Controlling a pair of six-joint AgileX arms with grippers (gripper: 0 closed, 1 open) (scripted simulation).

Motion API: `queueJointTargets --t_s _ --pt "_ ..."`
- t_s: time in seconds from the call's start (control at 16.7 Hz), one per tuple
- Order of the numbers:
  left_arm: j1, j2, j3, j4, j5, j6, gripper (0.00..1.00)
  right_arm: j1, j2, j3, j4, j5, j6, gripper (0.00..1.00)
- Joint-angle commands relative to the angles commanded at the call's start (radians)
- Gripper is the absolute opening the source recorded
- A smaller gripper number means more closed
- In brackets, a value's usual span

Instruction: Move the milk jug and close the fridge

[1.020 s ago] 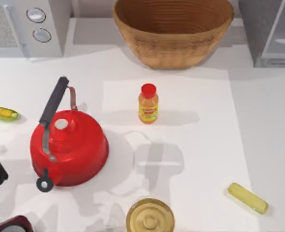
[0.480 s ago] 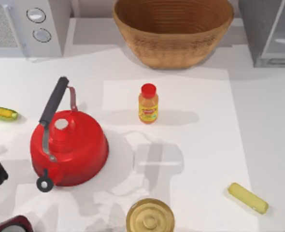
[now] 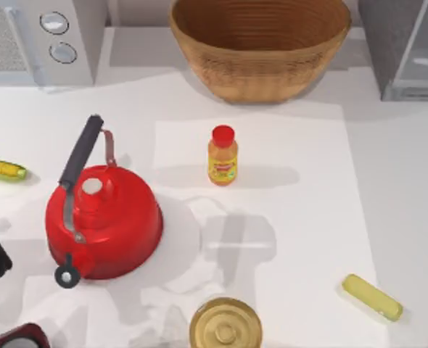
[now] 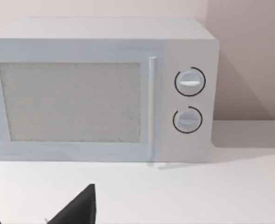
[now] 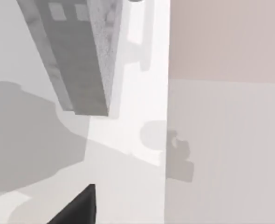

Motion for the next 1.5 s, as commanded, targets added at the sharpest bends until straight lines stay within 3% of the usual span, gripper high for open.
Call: queueJointTargets --t_s 0.84,1.02,1.5 --pt "0.0 0.0 0.0 0.0 0.0 0.0 1.0 0.641 0.0 -0.019 0.871 0.138 1.039 1.0" --pt "0.0 0.0 0.0 0.0 0.0 0.0 1.0 0.706 0.002 -0.024 0.95 0.151 1.13 1.0" --pt "0.0 0.0 0.0 0.0 0.0 0.0 1.0 0.737 -0.006 -0.041 0.972 0.175 1.159 1.0"
